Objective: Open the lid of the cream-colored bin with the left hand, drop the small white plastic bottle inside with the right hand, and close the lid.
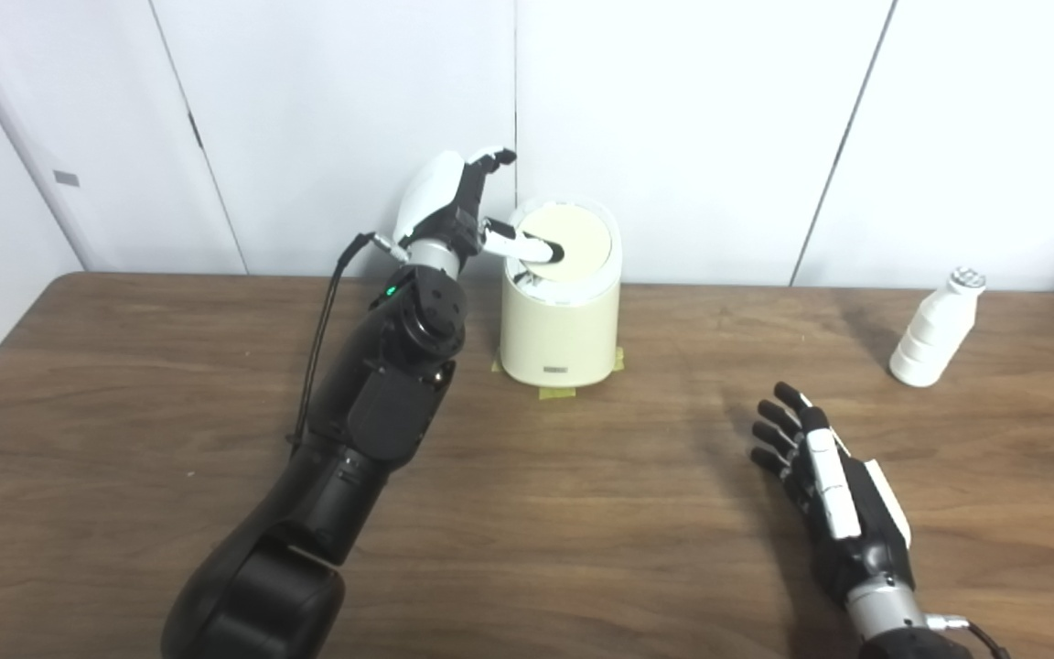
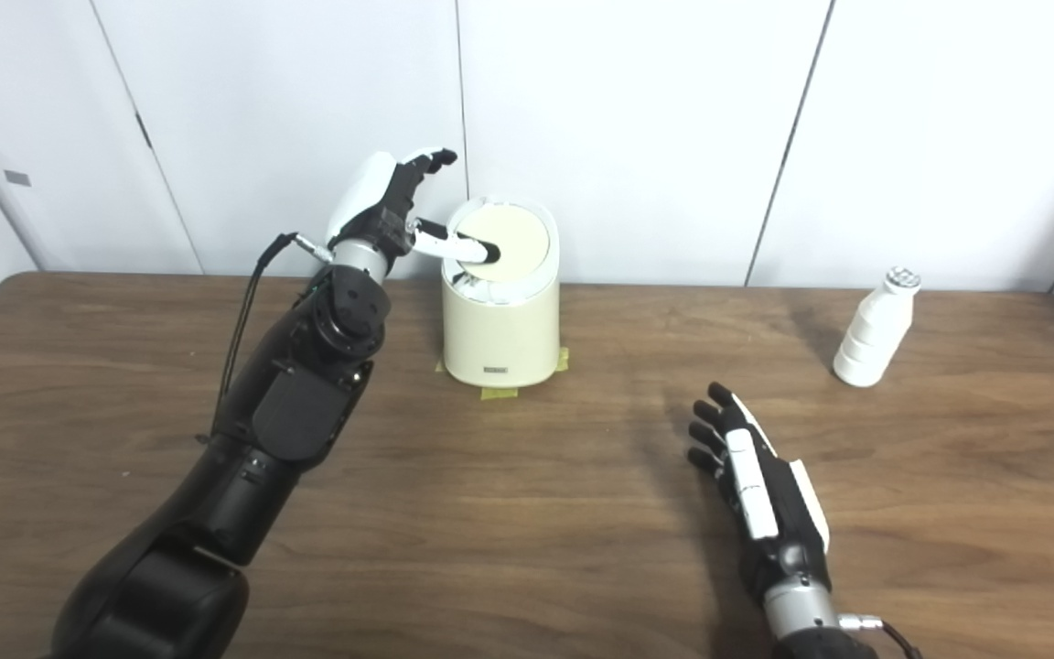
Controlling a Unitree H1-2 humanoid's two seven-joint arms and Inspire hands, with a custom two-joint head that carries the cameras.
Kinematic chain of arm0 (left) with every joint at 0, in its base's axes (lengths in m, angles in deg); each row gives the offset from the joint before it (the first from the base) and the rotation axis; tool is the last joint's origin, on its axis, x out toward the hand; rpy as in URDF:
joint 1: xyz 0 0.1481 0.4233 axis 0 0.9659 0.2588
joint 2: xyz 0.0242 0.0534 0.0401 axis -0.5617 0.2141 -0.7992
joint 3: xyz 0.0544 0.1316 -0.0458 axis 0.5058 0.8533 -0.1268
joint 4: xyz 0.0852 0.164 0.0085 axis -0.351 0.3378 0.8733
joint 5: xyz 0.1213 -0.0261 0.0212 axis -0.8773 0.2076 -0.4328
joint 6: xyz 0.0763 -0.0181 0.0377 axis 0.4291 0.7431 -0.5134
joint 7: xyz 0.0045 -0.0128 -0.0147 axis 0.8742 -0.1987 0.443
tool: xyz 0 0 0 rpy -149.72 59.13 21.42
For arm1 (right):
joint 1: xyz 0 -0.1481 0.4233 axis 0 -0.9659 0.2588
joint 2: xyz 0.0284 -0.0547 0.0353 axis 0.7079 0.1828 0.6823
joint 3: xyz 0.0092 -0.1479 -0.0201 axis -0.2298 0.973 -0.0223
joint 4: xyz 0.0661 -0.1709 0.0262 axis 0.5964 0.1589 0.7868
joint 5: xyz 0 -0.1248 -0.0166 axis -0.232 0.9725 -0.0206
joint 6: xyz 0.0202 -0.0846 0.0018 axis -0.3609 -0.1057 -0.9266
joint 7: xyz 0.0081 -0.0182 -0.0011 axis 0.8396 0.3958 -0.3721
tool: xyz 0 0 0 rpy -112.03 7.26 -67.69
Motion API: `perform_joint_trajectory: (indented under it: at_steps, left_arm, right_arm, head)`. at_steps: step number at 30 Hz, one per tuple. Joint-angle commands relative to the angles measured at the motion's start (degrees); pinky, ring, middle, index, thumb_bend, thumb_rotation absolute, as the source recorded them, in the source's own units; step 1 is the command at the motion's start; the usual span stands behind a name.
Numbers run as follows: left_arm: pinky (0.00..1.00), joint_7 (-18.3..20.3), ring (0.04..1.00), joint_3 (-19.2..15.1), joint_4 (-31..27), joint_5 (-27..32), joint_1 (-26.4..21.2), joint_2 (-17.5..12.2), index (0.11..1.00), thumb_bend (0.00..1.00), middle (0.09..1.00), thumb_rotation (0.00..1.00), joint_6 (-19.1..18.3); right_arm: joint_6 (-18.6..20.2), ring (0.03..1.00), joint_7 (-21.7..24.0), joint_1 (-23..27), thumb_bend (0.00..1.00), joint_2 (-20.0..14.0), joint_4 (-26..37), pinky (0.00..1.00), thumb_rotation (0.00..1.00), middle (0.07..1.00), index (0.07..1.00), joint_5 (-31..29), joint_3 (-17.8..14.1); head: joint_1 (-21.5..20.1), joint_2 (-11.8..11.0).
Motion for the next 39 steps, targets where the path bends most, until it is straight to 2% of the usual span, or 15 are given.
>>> perform_joint_trajectory:
  at_steps: [1,4,10,13,21,35,39]
  left_arm:
    - [0.78,-1.1,0.877,0.8,-0.2,-0.9,-3.8,0.4,0.89,0.86,0.892,0.05,2.4]
    - [0.76,-0.9,0.875,1.5,0.1,-1.1,-4.0,0.3,0.894,0.86,0.889,0.05,2.3]
    - [0.81,-0.9,0.897,3.6,1.0,-2.8,-4.6,-0.3,0.896,0.89,0.898,0.02,2.1]
    - [0.78,-0.6,0.894,4.4,1.3,-3.9,-4.8,-0.4,0.901,0.9,0.911,0.0,1.5]
    - [0.82,-0.2,0.899,7.4,1.4,-7.5,-5.0,-1.7,0.91,0.92,0.924,0.0,1.1]
    - [0.86,1.5,0.878,10.3,0.5,-13.1,-4.7,-3.4,0.901,0.92,0.884,0.0,-0.7]
    - [0.85,2.2,0.867,10.9,0.7,-13.8,-4.6,-4.0,0.898,0.93,0.882,0.0,-0.7]
  right_arm:
    - [-2.3,0.869,-0.2,1.5,0.58,0.6,1.6,0.82,0.92,0.88,0.899,0.0,0.1]
    - [-2.3,0.868,-0.3,1.6,0.58,0.8,1.7,0.82,0.9,0.879,0.896,-0.2,0.0]
    - [-2.5,0.865,-0.2,1.8,0.58,0.5,1.6,0.8,0.92,0.88,0.904,0.3,0.1]
    - [-2.6,0.864,-0.1,1.8,0.58,0.6,1.7,0.8,0.91,0.879,0.901,0.0,0.0]
    - [-2.1,0.864,-0.2,2.0,0.58,0.8,2.0,0.79,0.9,0.88,0.9,-0.2,-0.1]
    - [-1.4,0.864,0.2,1.8,0.58,0.3,2.6,0.8,0.9,0.881,0.897,-0.7,-0.1]
    - [-0.9,0.859,-0.1,1.8,0.58,0.5,3.0,0.8,0.9,0.875,0.894,-0.4,0.0]
  head:
    - [-0.1,0.2]
    - [-0.2,0.2]
    - [-0.1,0.3]
    - [-0.1,0.3]
    - [-0.1,0.6]
    - [0.3,1.1]
    - [0.3,1.1]
